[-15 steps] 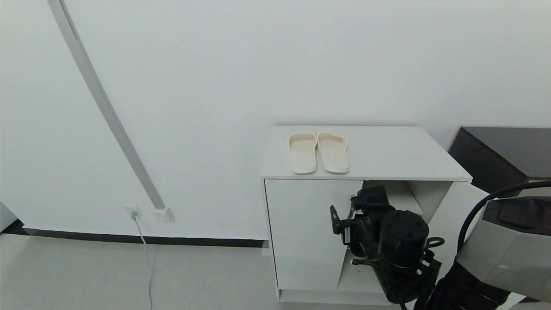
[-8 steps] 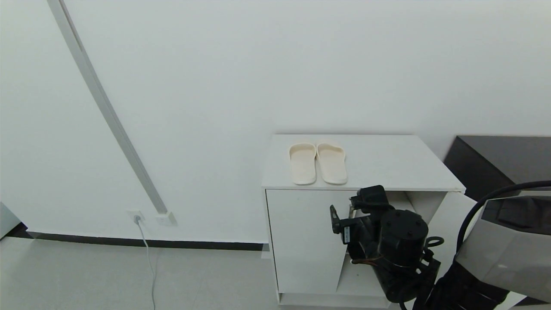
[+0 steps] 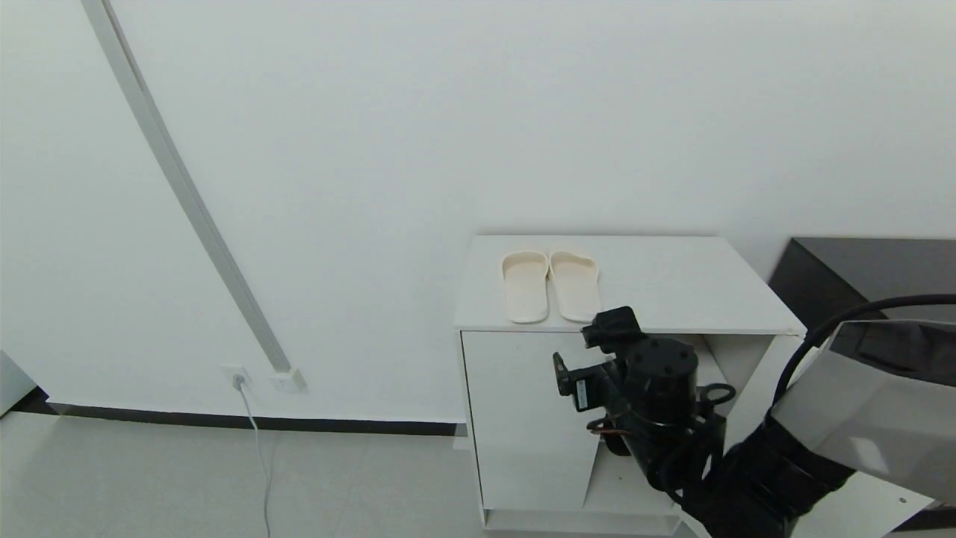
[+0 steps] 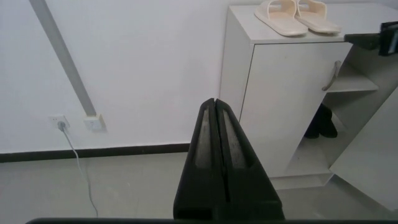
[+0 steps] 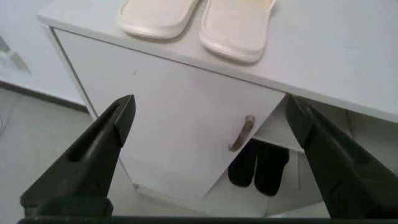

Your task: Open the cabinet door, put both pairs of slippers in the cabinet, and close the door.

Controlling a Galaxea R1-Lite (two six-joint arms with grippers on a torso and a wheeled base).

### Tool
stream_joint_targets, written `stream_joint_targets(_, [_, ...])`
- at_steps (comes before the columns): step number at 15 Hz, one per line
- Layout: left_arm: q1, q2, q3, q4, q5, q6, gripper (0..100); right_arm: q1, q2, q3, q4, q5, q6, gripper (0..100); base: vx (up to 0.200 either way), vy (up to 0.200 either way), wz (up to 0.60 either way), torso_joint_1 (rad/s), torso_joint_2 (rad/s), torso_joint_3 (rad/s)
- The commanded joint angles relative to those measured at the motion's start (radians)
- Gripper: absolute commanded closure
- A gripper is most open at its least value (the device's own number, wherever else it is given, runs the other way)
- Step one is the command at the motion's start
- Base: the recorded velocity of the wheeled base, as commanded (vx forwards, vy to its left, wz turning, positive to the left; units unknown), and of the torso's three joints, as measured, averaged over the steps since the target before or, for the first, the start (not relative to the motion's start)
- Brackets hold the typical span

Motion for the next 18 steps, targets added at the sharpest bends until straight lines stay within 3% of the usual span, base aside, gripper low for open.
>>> stream_joint_targets(1, [0.000,0.001,0.000,0.000,0.001,0.000,100,0.005,-0.072,-0.249,0.313,-0.014,0.106,0,0.000,0.000,0.00,0.000,0.00,0.000])
stream_joint_targets(3, [0.000,0.001,0.000,0.000,0.001,0.000,100,0.023,-0.091,-0.429,0.546,-0.058,0.211,0,0.000,0.000,0.00,0.000,0.00,0.000])
stream_joint_targets(5, [0.000,0.001,0.000,0.000,0.001,0.000,100,0.030,-0.091,-0.528,0.687,-0.095,0.282,0,0.000,0.000,0.00,0.000,0.00,0.000])
stream_joint_targets(8, [0.000,0.001,0.000,0.000,-0.001,-0.003,100,0.034,-0.089,-0.521,0.690,-0.097,0.291,0,0.000,0.000,0.00,0.000,0.00,0.000])
stream_joint_targets(18, [0.000,0.001,0.000,0.000,0.001,-0.004,100,0.039,-0.017,-0.396,0.556,-0.097,0.285,0,0.200,0.000,0.00,0.000,0.00,0.004])
